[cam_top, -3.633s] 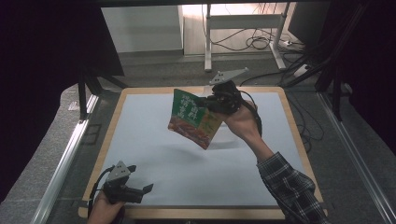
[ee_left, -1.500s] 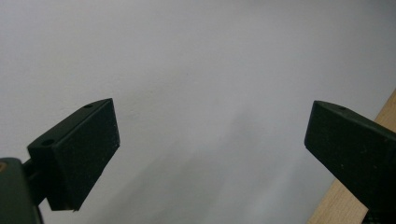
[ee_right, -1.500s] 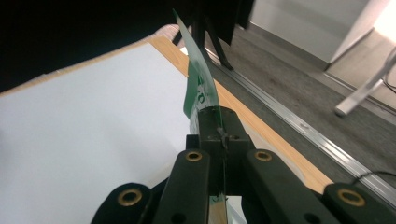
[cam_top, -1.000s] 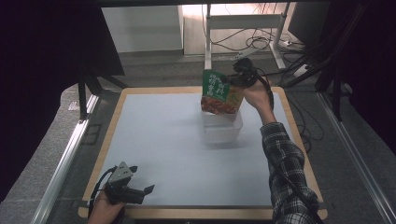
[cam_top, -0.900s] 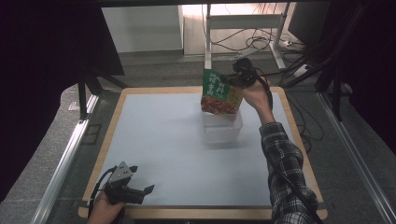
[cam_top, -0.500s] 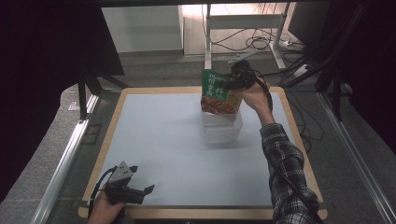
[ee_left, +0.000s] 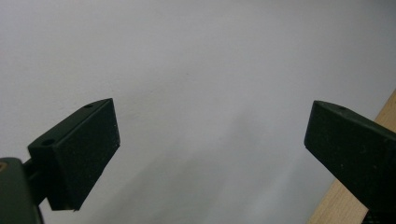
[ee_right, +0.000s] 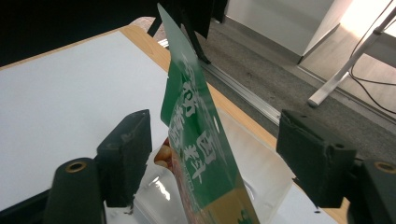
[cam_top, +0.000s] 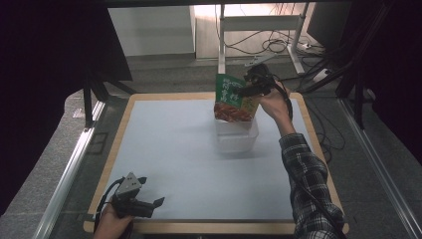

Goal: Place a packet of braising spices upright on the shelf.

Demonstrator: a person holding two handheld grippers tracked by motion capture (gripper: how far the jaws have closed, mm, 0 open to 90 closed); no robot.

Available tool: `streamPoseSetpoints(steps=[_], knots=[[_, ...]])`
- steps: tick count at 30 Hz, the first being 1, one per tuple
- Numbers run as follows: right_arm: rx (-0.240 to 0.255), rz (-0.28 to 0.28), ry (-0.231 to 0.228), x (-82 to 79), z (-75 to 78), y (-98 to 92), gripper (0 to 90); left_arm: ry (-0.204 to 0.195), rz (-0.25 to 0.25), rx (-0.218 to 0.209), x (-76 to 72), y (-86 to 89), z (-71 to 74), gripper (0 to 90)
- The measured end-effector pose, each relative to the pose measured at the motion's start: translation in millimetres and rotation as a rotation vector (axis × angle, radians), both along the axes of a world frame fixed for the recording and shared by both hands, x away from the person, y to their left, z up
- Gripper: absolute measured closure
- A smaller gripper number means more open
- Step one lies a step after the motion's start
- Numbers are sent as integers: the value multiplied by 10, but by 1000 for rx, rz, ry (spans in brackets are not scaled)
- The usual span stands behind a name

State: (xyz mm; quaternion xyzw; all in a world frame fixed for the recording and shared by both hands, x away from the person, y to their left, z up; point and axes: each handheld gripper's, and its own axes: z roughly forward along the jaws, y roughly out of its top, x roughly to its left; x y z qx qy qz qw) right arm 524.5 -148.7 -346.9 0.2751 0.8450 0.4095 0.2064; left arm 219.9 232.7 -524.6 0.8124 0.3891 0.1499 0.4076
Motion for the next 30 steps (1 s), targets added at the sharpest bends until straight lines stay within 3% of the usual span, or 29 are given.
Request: streamPoseSetpoints(steps=[8, 17, 30], knots=[[8, 4, -14, -62, 26, -65, 176, 0, 0, 5, 0, -6, 0, 32], [48, 8, 10, -133, 59, -141, 107, 0, 1, 6, 0, -7, 0, 32], [56, -13, 10, -219, 30, -275, 30, -1, 2, 10, -1, -11, 0, 32]])
